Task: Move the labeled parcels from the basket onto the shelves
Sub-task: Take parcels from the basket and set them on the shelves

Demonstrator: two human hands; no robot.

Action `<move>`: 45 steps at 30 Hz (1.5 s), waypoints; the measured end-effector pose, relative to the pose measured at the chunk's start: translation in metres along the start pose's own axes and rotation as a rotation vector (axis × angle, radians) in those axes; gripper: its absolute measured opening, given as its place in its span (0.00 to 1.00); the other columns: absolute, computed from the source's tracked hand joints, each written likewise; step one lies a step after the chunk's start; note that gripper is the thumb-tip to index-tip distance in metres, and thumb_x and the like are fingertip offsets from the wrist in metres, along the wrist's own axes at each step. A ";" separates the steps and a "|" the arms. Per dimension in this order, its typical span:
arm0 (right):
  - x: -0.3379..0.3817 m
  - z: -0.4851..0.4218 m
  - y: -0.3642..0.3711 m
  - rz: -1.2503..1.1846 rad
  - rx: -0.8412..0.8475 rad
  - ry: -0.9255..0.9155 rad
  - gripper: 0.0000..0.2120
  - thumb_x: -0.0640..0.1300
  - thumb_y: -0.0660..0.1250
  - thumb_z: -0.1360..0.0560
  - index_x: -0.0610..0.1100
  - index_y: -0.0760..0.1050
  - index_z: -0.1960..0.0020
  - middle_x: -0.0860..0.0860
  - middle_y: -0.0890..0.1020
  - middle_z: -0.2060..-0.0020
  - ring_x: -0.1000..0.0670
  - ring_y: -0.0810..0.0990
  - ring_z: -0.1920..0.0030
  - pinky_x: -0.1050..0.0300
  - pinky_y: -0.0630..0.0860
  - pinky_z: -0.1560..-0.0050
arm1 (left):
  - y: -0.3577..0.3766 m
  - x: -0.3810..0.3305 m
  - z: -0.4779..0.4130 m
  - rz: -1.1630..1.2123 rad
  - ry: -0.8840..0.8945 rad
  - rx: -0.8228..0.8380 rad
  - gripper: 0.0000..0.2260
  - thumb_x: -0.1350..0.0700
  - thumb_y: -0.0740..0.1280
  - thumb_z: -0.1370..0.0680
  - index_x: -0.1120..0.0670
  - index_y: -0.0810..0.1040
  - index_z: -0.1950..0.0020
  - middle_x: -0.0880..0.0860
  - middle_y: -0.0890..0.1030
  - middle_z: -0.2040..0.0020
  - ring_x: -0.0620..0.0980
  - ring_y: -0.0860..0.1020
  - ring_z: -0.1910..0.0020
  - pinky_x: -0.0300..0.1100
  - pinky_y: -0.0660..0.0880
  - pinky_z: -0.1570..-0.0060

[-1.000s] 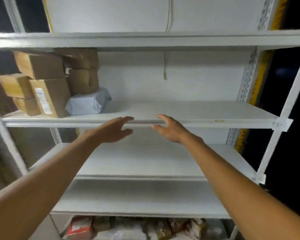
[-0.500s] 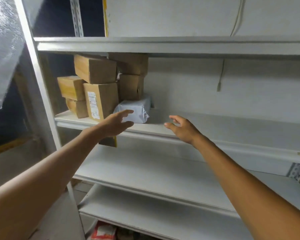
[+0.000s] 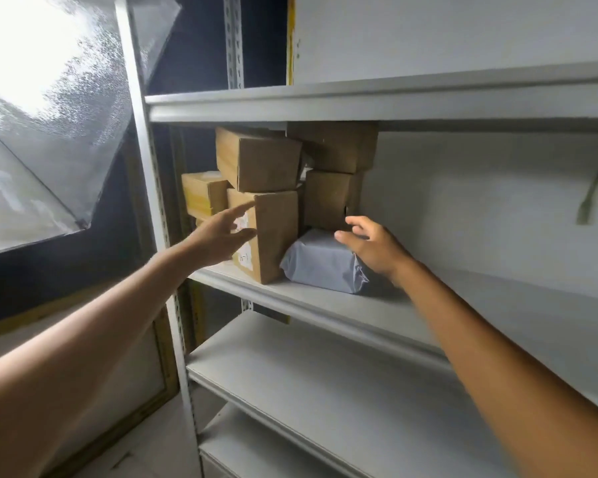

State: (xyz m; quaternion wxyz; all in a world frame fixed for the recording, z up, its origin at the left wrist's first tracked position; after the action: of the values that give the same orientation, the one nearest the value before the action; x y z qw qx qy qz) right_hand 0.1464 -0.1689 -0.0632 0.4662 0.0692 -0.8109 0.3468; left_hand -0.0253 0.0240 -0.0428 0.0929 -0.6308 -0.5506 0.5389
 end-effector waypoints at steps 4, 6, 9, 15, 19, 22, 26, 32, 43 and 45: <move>0.029 -0.042 0.029 -0.084 0.057 -0.075 0.26 0.49 0.67 0.23 0.46 0.66 0.28 0.42 0.69 0.29 0.47 0.70 0.31 0.54 0.67 0.33 | -0.031 0.017 -0.014 -0.082 -0.035 -0.055 0.28 0.54 0.62 0.20 0.42 0.55 0.23 0.57 0.67 0.26 0.57 0.69 0.30 0.52 0.71 0.38; 0.037 -0.060 0.040 -0.108 0.043 -0.093 0.26 0.48 0.67 0.23 0.44 0.66 0.27 0.42 0.70 0.30 0.46 0.70 0.31 0.54 0.67 0.32 | -0.040 0.025 -0.023 -0.077 -0.046 -0.088 0.28 0.54 0.63 0.20 0.43 0.54 0.23 0.56 0.66 0.26 0.56 0.68 0.30 0.53 0.70 0.37; 0.046 -0.087 0.055 -0.157 0.001 -0.087 0.27 0.48 0.66 0.22 0.44 0.63 0.26 0.42 0.69 0.30 0.45 0.70 0.32 0.57 0.66 0.35 | -0.046 0.035 -0.041 -0.074 -0.023 -0.115 0.29 0.54 0.63 0.20 0.44 0.52 0.22 0.55 0.63 0.24 0.56 0.67 0.28 0.52 0.68 0.35; 0.060 -0.137 0.072 -0.290 -0.148 -0.050 0.26 0.45 0.63 0.20 0.41 0.58 0.25 0.43 0.68 0.29 0.46 0.69 0.31 0.60 0.64 0.38 | -0.049 0.051 -0.089 -0.015 0.046 -0.144 0.32 0.52 0.64 0.21 0.47 0.50 0.22 0.54 0.59 0.23 0.56 0.64 0.27 0.55 0.65 0.31; 0.065 -0.162 0.085 -0.333 -0.208 -0.021 0.31 0.50 0.63 0.21 0.44 0.54 0.23 0.44 0.66 0.27 0.45 0.66 0.29 0.55 0.63 0.32 | -0.049 0.056 -0.115 0.057 0.135 -0.191 0.33 0.51 0.66 0.22 0.46 0.52 0.22 0.54 0.59 0.23 0.55 0.65 0.27 0.53 0.66 0.33; 0.066 -0.174 0.087 -0.319 -0.273 0.003 0.36 0.56 0.63 0.22 0.47 0.51 0.22 0.46 0.59 0.23 0.45 0.60 0.25 0.47 0.59 0.26 | -0.046 0.055 -0.124 0.045 0.214 -0.227 0.32 0.53 0.66 0.22 0.46 0.54 0.22 0.53 0.60 0.23 0.53 0.64 0.27 0.50 0.67 0.32; 0.067 -0.180 0.089 -0.332 -0.276 -0.001 0.36 0.56 0.65 0.23 0.46 0.52 0.22 0.46 0.59 0.24 0.46 0.61 0.26 0.52 0.61 0.30 | -0.040 0.055 -0.132 0.057 0.283 -0.252 0.33 0.55 0.68 0.23 0.48 0.54 0.22 0.52 0.60 0.23 0.51 0.61 0.26 0.48 0.64 0.30; 0.070 -0.170 0.094 -0.405 -0.307 -0.093 0.29 0.52 0.69 0.24 0.44 0.64 0.27 0.52 0.72 0.36 0.53 0.72 0.39 0.64 0.67 0.43 | -0.037 0.065 -0.137 0.241 0.244 -0.302 0.37 0.56 0.72 0.26 0.51 0.55 0.22 0.54 0.63 0.25 0.53 0.63 0.26 0.57 0.63 0.29; 0.070 -0.138 0.078 -0.390 -0.229 -0.199 0.17 0.44 0.68 0.24 0.46 0.74 0.35 0.53 0.78 0.40 0.51 0.75 0.38 0.51 0.72 0.35 | -0.035 0.045 -0.099 0.316 0.298 -0.429 0.34 0.59 0.73 0.26 0.50 0.60 0.24 0.46 0.70 0.30 0.42 0.67 0.34 0.38 0.69 0.38; 0.069 -0.127 0.075 -0.422 -0.203 -0.204 0.17 0.44 0.68 0.24 0.47 0.75 0.35 0.50 0.80 0.40 0.49 0.77 0.40 0.46 0.74 0.36 | -0.032 0.036 -0.085 0.317 0.311 -0.464 0.33 0.61 0.72 0.26 0.51 0.61 0.24 0.43 0.69 0.33 0.41 0.67 0.35 0.25 0.68 0.45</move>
State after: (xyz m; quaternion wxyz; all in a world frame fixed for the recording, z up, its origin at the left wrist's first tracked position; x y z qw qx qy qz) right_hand 0.1654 -0.0186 -0.0043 0.4487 0.2241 -0.8521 0.1498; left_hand 0.0149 0.1055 -0.0069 -0.0555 -0.7880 -0.5327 0.3037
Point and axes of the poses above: each hand's wrist, its own z-axis away from the middle knuckle, its own y-axis out of the palm, x = y × z, the point moved 3 cm from there along -z, towards the middle knuckle
